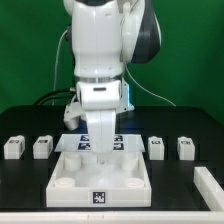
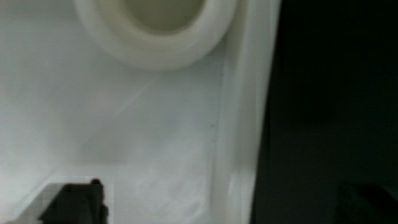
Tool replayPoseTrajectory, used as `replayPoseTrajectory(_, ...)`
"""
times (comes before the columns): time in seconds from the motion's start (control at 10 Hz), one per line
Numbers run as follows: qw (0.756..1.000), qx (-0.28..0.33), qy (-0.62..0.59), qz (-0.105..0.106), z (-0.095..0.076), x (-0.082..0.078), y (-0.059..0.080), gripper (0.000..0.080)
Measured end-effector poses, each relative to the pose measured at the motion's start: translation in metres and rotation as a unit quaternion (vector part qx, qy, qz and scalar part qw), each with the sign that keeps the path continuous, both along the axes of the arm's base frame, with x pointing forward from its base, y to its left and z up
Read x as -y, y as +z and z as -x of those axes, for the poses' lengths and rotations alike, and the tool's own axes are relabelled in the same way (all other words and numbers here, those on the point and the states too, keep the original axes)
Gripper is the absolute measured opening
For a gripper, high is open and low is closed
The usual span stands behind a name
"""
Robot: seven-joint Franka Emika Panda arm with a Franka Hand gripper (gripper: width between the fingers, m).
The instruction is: Assemble one leg
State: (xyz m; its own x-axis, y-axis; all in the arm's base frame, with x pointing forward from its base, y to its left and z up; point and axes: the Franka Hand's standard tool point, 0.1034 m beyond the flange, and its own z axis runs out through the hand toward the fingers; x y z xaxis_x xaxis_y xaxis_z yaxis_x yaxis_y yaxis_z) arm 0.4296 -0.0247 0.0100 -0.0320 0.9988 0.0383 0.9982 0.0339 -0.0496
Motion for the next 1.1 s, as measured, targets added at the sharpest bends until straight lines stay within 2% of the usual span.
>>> replayPoseTrajectory(0.2, 1.000, -0.001, -0.001, 0.000, 0.0005, 0.0002, -0.0006, 0.0650)
replayPoseTrajectory(0.5, 1.000, -0.001, -0.001, 0.000, 0.0010, 0.0003, -0.0011, 0.0230)
replayPoseTrajectory(0.6, 1.000, -0.001, -0.001, 0.000, 0.0012, 0.0003, -0.0012, 0.0230)
replayPoseTrajectory(0.7, 1.000, 0.000, -0.002, 0.000, 0.0006, 0.0008, -0.0009, 0.0068)
replayPoseTrajectory(1.1, 1.000, 0.004, -0.002, 0.000, -0.0012, 0.0009, -0.0002, 0.0059)
